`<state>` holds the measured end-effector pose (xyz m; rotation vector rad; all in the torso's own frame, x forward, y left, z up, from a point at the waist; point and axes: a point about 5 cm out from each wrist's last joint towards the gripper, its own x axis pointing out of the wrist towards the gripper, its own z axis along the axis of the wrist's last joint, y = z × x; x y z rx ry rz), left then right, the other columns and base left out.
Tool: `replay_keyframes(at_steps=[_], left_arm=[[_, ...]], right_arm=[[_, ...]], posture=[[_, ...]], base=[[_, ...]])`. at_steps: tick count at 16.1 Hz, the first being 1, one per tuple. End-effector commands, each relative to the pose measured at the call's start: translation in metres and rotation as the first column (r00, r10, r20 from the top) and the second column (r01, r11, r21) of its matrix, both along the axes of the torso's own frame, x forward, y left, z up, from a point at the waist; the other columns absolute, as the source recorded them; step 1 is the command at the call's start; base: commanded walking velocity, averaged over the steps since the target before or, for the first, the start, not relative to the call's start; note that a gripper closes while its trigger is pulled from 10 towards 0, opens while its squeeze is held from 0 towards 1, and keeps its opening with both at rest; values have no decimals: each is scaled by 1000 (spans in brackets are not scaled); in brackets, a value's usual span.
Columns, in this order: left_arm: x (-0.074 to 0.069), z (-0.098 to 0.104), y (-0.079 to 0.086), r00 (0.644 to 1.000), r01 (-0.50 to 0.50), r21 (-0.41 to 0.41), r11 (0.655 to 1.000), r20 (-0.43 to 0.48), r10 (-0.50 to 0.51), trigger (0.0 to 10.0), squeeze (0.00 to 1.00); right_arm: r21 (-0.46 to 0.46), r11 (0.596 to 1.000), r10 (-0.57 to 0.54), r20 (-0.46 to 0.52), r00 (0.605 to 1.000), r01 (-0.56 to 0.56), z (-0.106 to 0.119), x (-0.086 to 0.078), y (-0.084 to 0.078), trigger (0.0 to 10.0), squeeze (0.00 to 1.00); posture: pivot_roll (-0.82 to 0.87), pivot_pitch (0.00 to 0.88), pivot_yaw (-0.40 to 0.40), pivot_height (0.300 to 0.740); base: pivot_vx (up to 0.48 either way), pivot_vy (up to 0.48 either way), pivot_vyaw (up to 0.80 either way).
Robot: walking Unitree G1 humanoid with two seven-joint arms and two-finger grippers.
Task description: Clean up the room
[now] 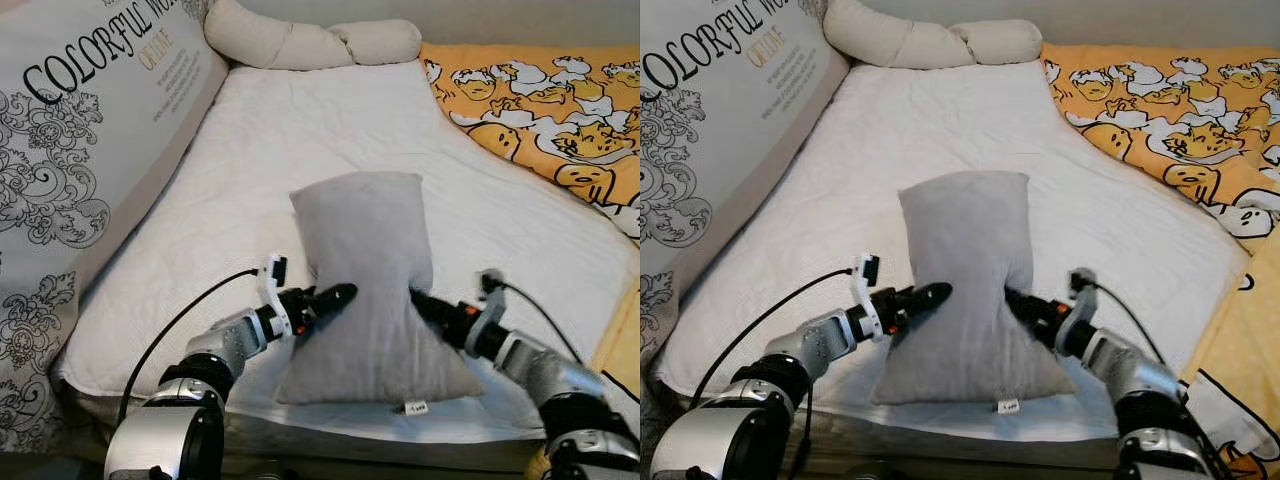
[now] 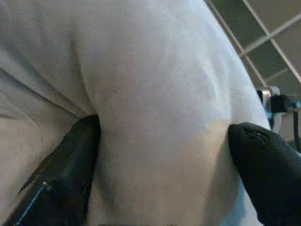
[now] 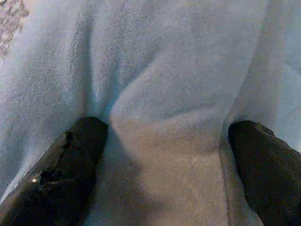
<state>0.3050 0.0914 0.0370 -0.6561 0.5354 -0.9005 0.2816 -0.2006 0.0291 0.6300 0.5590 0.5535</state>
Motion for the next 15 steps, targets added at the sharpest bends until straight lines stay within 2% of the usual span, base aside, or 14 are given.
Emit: replay_keyframes(at_steps=[1,2,3,4,6,8,10,13,15], left_arm=[[-10,-8,-12,993,114,62,992,-8,-114,10000,0],[-13,-12,-14,988,152,117,981,-10,-152,9255,0],[-12,-11,-15,990,141,137,980,-1,-142,4431,0],[-11,-11,-14,989,144,147,979,2,-145,0,0],[-13,-13,-14,985,172,184,968,3,-175,0,0],[-9,-12,-13,989,128,228,965,49,-143,0,0],[-8,-13,-12,991,106,242,964,57,-123,0,0],[-3,-12,-6,996,17,268,963,79,-39,0,0],[0,-9,-3,995,-14,260,966,96,-11,0,0]], right_arm=[[10,998,66,-19,998,-66,-9,-6,14,10000,0],[8,997,75,-21,997,-74,-11,-6,17,4824,0],[-6,997,82,-17,997,-82,-12,-6,19,118,0],[-10,996,84,-16,996,-84,-12,-6,20,0,0],[-76,992,106,12,994,-105,-12,-4,23,0,0],[-139,986,90,-8,996,-90,-16,-2,28,0,0],[-146,984,99,-25,995,-101,-18,-2,31,0,0],[-140,989,61,68,996,-51,-11,2,37,0,0],[-127,990,75,72,995,-66,-11,-1,41,0,0]], posture=[[1,0,85,740],[1,0,86,740],[2,0,85,740],[2,0,85,740],[3,0,86,740],[8,0,85,740],[9,0,85,740],[17,0,80,740],[17,0,83,740]], base=[[0,0,0],[0,0,0],[0,0,0],[0,0,0],[0,0,0],[0,0,0],[0,0,0],[0,0,0],[0,0,0]])
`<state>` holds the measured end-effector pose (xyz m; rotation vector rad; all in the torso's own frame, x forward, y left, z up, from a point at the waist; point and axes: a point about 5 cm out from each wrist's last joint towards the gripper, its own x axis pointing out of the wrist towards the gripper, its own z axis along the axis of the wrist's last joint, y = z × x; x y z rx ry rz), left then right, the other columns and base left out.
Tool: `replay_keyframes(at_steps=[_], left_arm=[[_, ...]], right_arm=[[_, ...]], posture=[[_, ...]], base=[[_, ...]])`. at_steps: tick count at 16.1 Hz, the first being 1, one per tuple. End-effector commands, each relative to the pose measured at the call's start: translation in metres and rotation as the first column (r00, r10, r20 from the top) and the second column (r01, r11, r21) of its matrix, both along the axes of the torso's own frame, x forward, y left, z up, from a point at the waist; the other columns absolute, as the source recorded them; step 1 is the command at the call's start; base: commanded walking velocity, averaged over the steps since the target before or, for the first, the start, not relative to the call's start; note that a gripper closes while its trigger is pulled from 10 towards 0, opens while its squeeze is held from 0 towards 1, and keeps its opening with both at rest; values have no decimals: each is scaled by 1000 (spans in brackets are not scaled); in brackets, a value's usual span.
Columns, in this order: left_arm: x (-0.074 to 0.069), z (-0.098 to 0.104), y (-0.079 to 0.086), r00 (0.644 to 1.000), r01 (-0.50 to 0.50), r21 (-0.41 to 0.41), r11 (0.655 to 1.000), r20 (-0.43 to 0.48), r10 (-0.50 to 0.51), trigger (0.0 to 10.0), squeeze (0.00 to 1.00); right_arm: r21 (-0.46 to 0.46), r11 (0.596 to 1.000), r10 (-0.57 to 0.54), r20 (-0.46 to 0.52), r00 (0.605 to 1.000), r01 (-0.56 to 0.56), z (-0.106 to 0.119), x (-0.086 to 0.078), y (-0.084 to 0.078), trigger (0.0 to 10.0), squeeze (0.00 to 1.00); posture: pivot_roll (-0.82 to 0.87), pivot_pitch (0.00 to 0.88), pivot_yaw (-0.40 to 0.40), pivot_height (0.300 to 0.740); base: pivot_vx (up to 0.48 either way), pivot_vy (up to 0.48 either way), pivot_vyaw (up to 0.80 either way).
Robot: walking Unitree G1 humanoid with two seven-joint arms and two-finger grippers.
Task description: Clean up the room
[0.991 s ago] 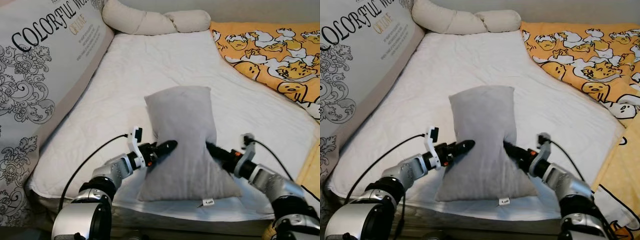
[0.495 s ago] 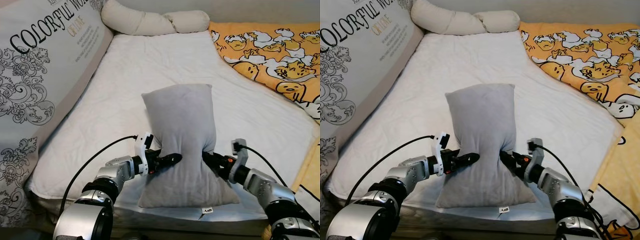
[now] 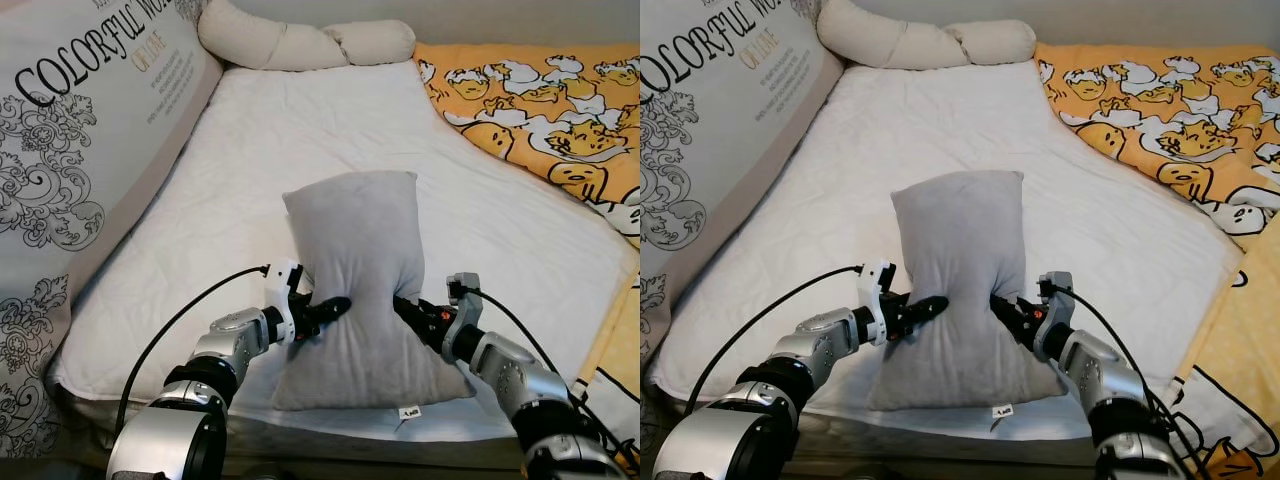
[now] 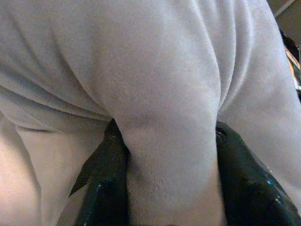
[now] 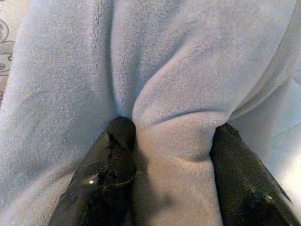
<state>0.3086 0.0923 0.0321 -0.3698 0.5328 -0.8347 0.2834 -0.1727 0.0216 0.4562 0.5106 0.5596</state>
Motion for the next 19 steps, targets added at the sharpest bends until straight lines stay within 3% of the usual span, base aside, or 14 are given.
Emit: replay_keyframes(at_steps=[1,6,9,13,15,16,19], left_arm=[[-3,-4,-4,1000,10,3,1000,-18,-10,0,0],[-1,-1,-7,1000,23,1,1000,-1,-23,0,0],[1,1,-6,1000,10,3,1000,7,-10,0,0],[25,30,1,990,-64,9,998,128,62,0,0],[35,51,3,966,-64,58,996,253,47,0,0],[38,63,1,956,-81,-11,997,282,81,0,0],[39,73,0,938,-100,-38,994,330,107,0,0]], right_arm=[[28,999,45,-31,998,-44,-4,-4,15,0,0],[66,998,11,-27,1000,-9,0,-3,22,0,0],[28,1000,-7,-16,1000,8,1,-2,21,0,0],[-121,979,-136,224,965,166,30,17,9,0,0],[-102,976,-159,275,948,193,46,23,10,0,0],[-74,976,-175,294,940,205,53,24,16,0,0],[-38,976,-189,334,923,214,60,21,28,0,0]], posture=[[17,0,85,740],[13,0,95,740],[9,0,100,740],[10,0,98,740],[11,0,102,740],[10,0,106,740],[12,0,113,740]], base=[[0,0,0],[0,0,0],[0,0,0],[0,0,0],[0,0,0],[0,0,0],[0,0,0]])
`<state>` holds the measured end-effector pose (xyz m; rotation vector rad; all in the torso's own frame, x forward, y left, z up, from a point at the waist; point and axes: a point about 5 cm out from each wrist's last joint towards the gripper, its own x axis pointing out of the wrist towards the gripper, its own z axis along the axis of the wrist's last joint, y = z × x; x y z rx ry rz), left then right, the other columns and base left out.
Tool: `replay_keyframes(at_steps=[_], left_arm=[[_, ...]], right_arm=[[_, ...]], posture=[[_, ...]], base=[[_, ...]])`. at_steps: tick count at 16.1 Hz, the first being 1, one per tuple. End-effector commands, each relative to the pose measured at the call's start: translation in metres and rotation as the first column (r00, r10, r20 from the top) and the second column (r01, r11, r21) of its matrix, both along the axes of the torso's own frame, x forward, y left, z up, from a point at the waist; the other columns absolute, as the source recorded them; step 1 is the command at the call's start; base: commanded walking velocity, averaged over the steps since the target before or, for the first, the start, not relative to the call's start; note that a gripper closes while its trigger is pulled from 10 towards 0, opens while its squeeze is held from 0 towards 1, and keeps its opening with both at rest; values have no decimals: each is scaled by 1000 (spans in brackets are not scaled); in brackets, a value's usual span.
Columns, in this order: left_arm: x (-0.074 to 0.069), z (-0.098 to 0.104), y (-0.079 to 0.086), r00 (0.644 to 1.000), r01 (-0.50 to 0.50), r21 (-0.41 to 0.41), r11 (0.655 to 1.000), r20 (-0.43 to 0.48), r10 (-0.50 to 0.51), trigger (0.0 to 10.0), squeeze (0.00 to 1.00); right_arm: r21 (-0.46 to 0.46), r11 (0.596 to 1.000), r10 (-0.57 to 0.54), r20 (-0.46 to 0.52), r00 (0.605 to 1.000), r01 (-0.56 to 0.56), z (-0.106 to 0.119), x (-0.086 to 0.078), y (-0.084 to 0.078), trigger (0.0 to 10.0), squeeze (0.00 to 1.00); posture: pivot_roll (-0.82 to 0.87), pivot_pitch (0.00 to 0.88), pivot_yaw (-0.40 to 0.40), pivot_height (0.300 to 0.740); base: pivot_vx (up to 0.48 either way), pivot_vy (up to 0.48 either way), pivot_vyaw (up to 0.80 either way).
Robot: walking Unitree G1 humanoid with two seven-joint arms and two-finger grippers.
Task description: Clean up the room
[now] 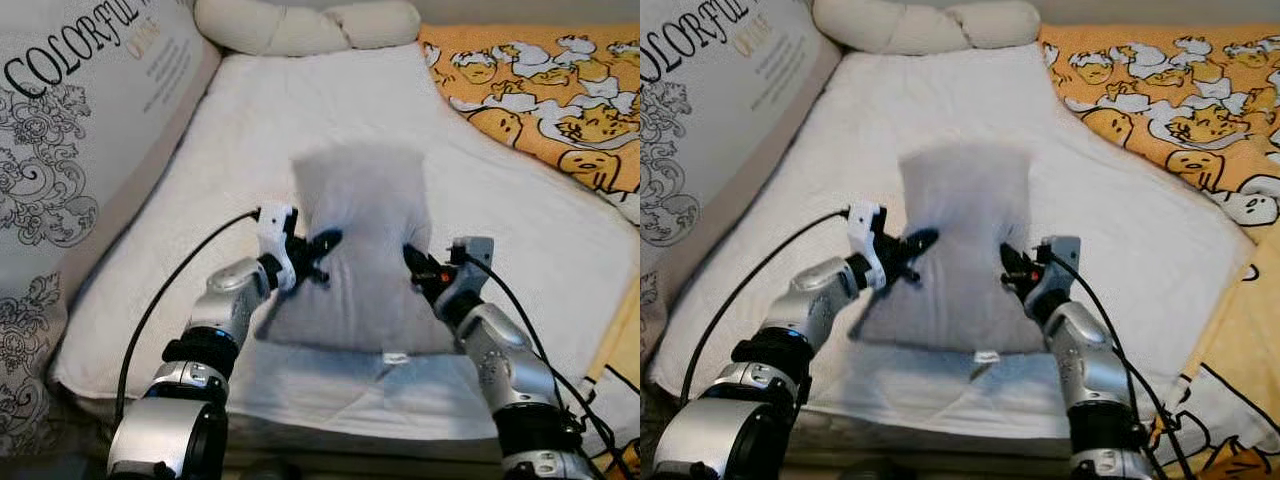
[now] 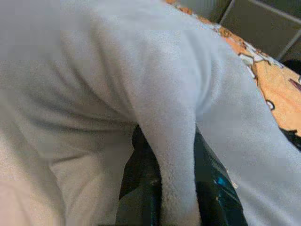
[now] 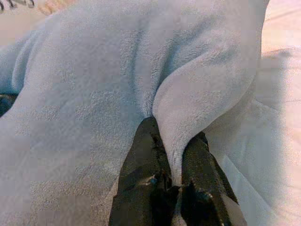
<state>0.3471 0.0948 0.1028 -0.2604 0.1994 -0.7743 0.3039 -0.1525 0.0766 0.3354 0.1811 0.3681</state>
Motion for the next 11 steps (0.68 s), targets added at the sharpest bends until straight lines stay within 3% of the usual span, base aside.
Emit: replay_keyframes(at_steps=[1,2,4,5,6,7,11], left_arm=[[-3,5,-3,999,7,1,1000,42,-7,0,0],[-9,9,-3,995,-6,44,999,98,2,0,0],[-11,12,-2,989,-20,107,994,147,4,0,0],[-10,17,1,969,-87,203,975,245,36,2824,0],[-3,24,5,954,-193,209,959,268,134,10000,0],[-1,30,7,943,-221,166,961,287,168,10000,0],[-3,35,11,929,-263,210,942,318,188,10000,0]], right_arm=[[46,999,5,51,999,-7,9,-1,13,0,0],[93,995,-35,61,997,30,14,-3,16,0,0],[92,994,-58,70,996,52,18,-3,16,0,0],[47,994,-100,79,992,97,19,-3,13,4706,0],[12,991,-130,74,989,130,20,-1,10,10000,0],[13,991,-132,68,989,132,21,0,8,10000,0],[38,986,-162,69,984,160,25,0,9,10000,0]], posture=[[11,0,116,740],[11,0,117,740],[15,0,117,740],[18,0,116,740],[17,0,114,740],[20,0,110,740],[40,0,91,740]], base=[[0,0,0],[0,0,0],[0,0,0],[0,0,0],[0,0,0],[0,0,0],[0,70,-106]])
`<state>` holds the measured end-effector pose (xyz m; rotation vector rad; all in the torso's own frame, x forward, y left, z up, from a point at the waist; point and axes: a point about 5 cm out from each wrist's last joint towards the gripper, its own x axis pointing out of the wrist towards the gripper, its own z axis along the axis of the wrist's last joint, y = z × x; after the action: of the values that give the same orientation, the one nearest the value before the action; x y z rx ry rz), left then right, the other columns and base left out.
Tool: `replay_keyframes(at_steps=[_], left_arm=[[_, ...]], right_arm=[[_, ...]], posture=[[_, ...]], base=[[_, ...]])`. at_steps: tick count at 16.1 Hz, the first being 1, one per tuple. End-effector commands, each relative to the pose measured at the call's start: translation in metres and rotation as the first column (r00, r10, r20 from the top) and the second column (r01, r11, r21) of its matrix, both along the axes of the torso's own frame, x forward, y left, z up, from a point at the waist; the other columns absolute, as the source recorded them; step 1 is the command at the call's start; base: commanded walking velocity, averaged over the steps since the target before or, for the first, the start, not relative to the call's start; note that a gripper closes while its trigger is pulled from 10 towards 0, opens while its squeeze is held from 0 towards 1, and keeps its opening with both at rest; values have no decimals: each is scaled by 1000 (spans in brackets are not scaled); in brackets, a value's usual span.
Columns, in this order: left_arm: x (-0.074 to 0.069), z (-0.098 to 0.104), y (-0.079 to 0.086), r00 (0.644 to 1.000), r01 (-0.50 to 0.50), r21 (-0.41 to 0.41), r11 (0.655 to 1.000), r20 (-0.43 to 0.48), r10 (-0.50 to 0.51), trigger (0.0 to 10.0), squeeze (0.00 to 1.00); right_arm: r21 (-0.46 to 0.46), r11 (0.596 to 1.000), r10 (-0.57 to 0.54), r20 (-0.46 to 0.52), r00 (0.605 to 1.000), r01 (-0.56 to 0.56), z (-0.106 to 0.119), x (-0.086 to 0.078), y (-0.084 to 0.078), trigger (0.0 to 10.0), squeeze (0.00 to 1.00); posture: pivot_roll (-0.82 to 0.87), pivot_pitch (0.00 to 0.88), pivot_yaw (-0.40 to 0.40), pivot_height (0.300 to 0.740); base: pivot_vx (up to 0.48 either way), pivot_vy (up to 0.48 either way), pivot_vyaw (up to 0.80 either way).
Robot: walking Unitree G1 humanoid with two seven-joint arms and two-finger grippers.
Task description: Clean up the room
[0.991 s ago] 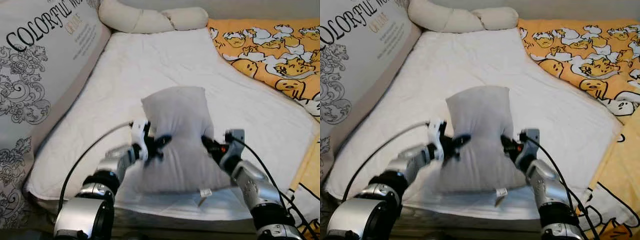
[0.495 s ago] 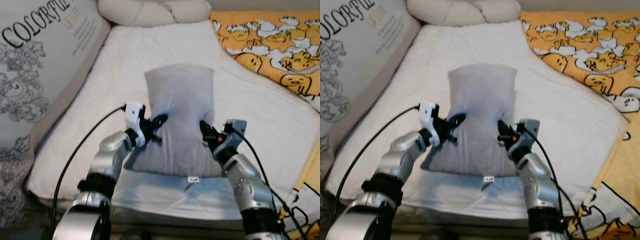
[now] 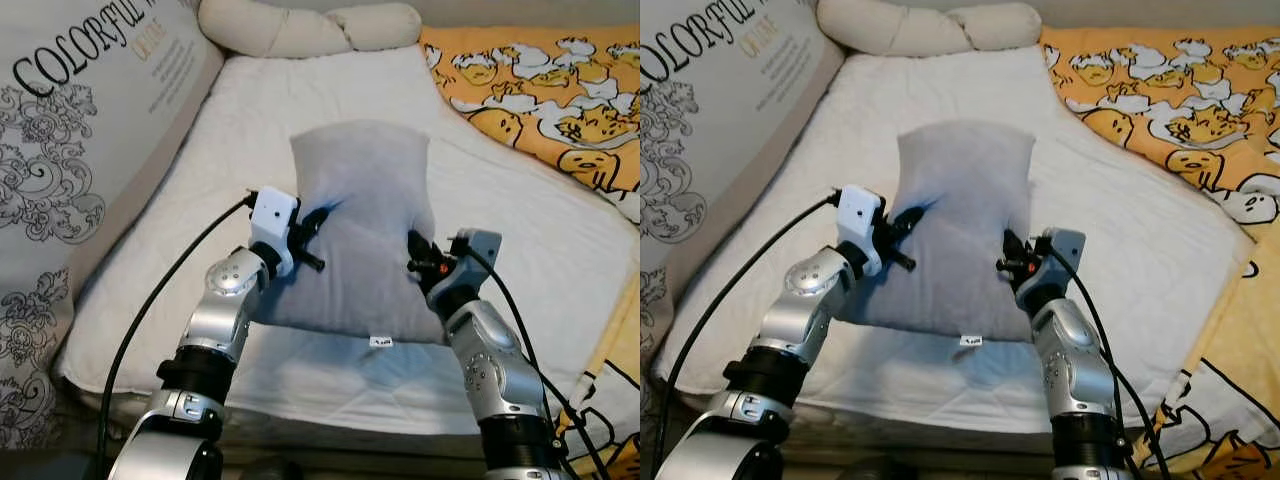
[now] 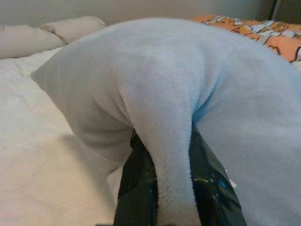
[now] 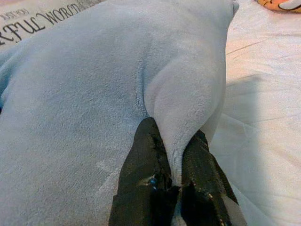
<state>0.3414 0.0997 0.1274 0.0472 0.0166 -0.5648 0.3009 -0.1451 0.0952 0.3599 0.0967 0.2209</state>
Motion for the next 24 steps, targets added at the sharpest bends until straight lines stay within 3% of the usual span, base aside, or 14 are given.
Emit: replay_keyframes(at_steps=[1,3,18,24], left_arm=[[3,11,7,998,-38,28,999,53,36,10000,0],[3,13,9,997,-49,29,998,59,48,10000,0],[7,16,13,995,-81,59,995,60,77,10000,0],[7,16,13,993,-96,72,993,79,90,10000,0]], right_arm=[[7,1000,-8,15,1000,7,7,2,3,10000,0],[7,1000,-10,14,1000,10,6,2,4,10000,0],[-24,999,-25,8,1000,25,4,0,6,10000,0],[-56,998,-4,4,1000,4,4,-1,7,10000,0]], posture=[[42,0,91,740],[46,0,91,740],[48,0,105,740],[38,0,105,740]], base=[[0,330,-694],[0,352,-800],[0,362,0],[0,0,0]])
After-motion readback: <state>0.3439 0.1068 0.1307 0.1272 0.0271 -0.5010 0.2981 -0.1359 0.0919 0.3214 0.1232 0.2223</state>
